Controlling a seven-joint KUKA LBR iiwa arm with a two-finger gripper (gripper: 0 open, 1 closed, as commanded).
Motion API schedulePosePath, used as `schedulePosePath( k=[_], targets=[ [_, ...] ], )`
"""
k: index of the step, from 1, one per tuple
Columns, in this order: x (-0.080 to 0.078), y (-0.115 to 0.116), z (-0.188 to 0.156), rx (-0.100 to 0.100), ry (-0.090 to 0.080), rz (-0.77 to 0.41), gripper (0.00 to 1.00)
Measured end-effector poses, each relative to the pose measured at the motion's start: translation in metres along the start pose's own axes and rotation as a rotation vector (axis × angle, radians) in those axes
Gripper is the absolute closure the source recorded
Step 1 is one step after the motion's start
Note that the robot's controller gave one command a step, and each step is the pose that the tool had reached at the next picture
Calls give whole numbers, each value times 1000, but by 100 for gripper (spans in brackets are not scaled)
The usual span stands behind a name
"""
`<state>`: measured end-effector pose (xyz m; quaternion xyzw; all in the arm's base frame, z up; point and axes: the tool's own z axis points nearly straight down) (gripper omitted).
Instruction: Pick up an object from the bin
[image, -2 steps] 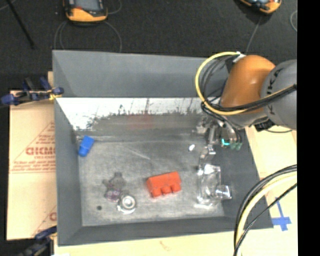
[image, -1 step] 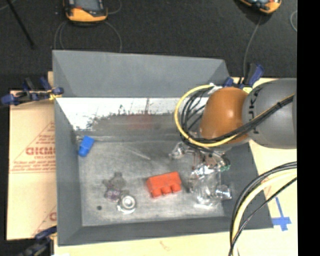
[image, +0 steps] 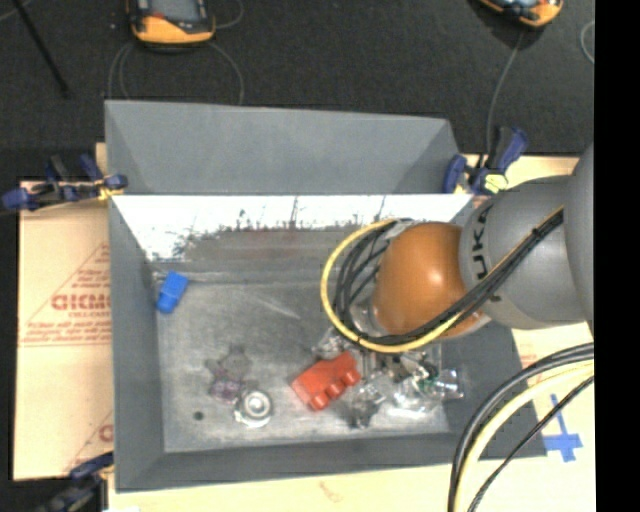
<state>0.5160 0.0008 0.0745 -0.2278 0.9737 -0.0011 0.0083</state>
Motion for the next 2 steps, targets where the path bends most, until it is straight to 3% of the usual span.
schedulePosePath(
  k=[1, 2],
  targets=[
    [-2, -3, -2, 3, -5, -2, 100],
    [-3, -14, -151, 1, 6, -35, 100]
  ],
)
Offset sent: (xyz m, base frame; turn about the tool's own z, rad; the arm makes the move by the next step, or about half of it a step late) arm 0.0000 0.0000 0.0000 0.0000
